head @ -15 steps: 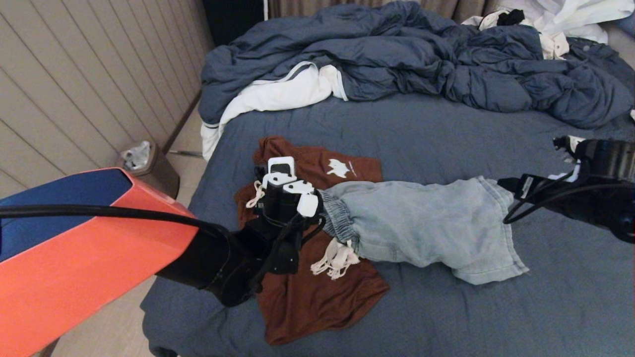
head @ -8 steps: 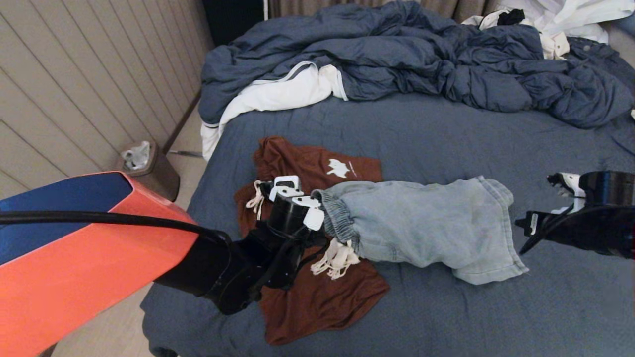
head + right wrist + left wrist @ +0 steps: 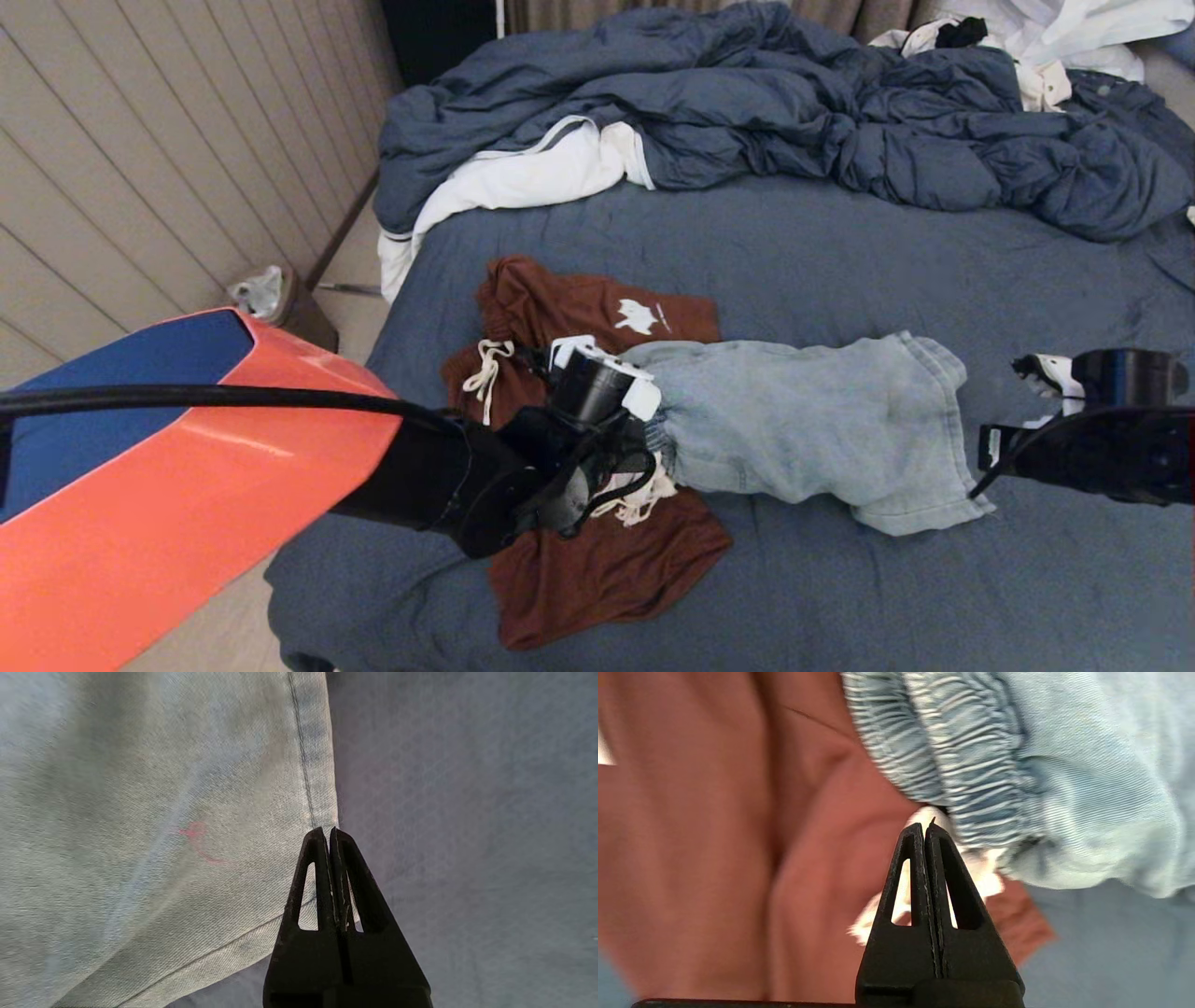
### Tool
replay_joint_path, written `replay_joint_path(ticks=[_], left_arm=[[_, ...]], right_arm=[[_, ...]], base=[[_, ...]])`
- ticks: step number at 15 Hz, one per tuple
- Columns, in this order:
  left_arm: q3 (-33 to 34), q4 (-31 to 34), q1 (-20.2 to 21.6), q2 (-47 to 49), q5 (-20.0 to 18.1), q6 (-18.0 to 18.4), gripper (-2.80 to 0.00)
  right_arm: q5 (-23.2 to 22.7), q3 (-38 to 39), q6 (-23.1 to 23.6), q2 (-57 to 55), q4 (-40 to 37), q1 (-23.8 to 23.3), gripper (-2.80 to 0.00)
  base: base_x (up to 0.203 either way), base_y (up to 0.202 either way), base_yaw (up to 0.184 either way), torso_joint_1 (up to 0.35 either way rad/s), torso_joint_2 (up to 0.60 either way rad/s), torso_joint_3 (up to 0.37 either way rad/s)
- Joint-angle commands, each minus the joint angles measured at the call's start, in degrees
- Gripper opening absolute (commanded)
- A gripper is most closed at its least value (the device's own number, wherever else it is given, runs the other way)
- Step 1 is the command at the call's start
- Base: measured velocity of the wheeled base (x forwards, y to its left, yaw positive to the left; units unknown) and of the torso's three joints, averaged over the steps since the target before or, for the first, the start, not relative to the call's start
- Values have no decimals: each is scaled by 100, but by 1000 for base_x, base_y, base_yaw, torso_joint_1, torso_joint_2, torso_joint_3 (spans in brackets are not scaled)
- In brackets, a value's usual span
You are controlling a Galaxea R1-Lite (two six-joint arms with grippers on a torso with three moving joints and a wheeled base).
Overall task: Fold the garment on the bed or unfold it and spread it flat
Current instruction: Unford the blue shorts
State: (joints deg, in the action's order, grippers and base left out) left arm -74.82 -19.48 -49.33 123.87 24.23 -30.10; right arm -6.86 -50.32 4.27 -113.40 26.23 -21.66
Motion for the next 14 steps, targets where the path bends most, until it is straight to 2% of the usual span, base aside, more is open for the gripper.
replay_joint_path(ticks=[1,5,13,14], left_arm=[[-286,113,-15,269,-119,-68,-280],[-480,138,-92,658,-129,-67,-280],[-463,129,-281,676,-76,-67,-280],[-455,129,-279,654,-76,-74,-280]], right_arm=[[-8,31,-5,-51,22,13,-280],[1,75,13,-51,40,13,-280],[35,-11,97,-526,39,13,-280],[45,-4,101,-529,40,4,0]], base=[[0,0,0,0,0,0],[0,0,0,0,0,0],[0,0,0,0,0,0],[0,0,0,0,0,0]])
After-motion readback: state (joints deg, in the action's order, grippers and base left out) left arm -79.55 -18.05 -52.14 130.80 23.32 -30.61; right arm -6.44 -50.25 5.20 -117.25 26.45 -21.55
